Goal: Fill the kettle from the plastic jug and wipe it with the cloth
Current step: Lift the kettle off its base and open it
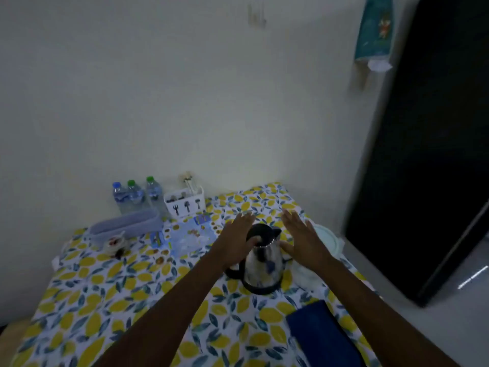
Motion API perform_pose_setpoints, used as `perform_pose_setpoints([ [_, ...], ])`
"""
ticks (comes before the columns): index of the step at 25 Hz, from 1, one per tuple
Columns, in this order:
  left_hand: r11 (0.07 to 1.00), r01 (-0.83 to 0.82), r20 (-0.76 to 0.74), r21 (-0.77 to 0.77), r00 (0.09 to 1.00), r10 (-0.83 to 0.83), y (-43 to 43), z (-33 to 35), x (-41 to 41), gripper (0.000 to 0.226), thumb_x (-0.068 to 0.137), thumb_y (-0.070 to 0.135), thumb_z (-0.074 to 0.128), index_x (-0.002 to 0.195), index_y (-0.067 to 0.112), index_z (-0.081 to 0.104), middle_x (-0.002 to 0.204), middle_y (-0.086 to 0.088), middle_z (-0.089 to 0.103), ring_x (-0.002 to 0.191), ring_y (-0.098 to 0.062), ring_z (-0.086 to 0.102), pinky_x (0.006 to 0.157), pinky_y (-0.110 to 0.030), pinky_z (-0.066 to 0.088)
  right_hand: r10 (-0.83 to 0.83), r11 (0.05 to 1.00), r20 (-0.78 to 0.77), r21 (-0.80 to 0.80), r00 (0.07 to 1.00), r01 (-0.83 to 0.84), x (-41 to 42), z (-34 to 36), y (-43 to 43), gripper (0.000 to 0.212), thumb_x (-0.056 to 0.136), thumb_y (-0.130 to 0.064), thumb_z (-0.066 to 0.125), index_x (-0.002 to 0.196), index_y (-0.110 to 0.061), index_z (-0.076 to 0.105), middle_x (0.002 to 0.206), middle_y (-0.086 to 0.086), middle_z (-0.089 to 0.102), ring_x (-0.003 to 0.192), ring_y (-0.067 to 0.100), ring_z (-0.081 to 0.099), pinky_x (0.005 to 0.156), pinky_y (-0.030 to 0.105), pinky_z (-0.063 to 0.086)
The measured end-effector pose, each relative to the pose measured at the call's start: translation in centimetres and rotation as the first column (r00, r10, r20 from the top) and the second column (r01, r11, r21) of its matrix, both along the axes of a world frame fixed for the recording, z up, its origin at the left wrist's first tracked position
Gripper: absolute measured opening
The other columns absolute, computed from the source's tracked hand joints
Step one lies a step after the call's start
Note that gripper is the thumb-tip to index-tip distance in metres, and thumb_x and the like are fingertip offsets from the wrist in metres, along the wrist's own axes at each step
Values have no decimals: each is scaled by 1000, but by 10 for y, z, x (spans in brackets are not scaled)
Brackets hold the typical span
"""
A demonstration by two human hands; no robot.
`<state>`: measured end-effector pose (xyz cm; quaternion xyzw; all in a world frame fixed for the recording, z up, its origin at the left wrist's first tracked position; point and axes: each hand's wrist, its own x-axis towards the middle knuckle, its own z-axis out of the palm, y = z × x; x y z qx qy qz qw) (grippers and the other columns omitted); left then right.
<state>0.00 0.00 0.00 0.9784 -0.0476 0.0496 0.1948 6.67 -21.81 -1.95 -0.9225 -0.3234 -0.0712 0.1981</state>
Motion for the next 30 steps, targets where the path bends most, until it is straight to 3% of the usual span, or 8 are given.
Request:
perform_pose_setpoints([
  [2,999,-39,-69,-17,997,38,-11,-27,8,67,99,41,41,151,14,9,162,-7,6,148,-26,0,120,-44,7,34,998,-95,-41,995,-38,8,-21,5,78,93,-49,45,151,-16,5,160,-1,-2,146,14,-6,120,42,5],
  [5,984,-177,-148,-18,974,172,-16,-66,16,70,98,34,47,151,11,7,161,-10,6,148,-32,2,119,-46,13,50,994,-176,-91,983,-67,26,-56,17,89,89,-45,57,151,-11,3,161,6,-1,148,23,-3,119,47,12],
  [10,901,-403,-195,-159,908,371,3,-104,43,54,91,33,51,140,15,37,137,-15,49,124,-37,48,100,-53,42,84,983,-225,-138,971,-117,64,-74,41,100,83,-47,63,150,-6,2,160,14,3,147,30,4,117,46,15],
  [14,897,-403,-228,-183,905,360,9,-96,47,45,95,21,52,137,17,39,134,-13,48,118,-33,49,94,-44,42,106,992,-343,-33,934,-124,76,-81,52,111,74,-41,76,150,-9,2,158,15,13,144,32,19,111,45,27],
  [16,894,-414,-260,-172,894,364,13,-94,49,41,94,16,51,134,17,41,129,-13,53,112,-33,53,88,-40,42,116,993,-372,36,921,-111,77,-81,52,112,71,-37,80,151,-10,5,157,14,18,143,30,20,112,43,26],
  [20,893,-398,-240,-212,907,347,14,-88,38,21,94,15,50,116,16,51,110,-12,60,98,-33,57,76,-33,36,151,981,-384,175,911,-89,76,-81,47,104,62,-31,86,145,-12,26,148,10,35,139,30,26,111,41,28],
  [25,883,-392,-107,-258,920,377,21,-69,-9,25,95,12,49,120,17,54,113,-11,62,97,-30,57,81,-39,44,204,941,-292,323,934,-105,32,-71,46,102,60,-30,88,143,-11,32,145,12,38,136,27,30,110,37,28],
  [30,869,-408,-83,-280,912,402,55,-66,-89,29,97,9,47,125,15,52,120,-11,60,103,-32,56,85,-45,44,281,930,-284,317,917,-187,-37,-62,80,103,64,-41,84,146,-15,27,149,8,34,139,25,27,111,41,29],
])
